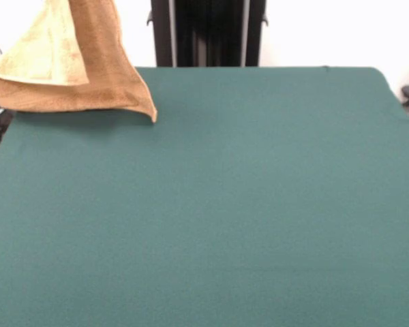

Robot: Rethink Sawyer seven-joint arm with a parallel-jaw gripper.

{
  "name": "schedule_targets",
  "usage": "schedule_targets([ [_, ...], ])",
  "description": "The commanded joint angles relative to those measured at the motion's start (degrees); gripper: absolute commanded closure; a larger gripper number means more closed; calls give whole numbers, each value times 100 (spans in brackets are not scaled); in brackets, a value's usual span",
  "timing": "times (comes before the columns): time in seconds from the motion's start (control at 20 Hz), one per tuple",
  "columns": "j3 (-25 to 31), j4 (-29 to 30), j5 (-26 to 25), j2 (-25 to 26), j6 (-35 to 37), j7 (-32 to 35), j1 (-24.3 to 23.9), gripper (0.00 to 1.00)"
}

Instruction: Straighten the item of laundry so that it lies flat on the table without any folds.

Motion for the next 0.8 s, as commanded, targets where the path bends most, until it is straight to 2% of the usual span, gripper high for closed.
schedule_targets([
  [0.05,129,-282,-726,56,811,-685,119,100],
  [0.15,166,-248,-685,118,757,-698,43,100],
  [0.35,432,136,-264,247,602,-878,-251,100],
  [0.5,346,363,-401,80,491,-748,-132,100],
  [0.8,212,976,-291,-195,203,-343,153,100],
])
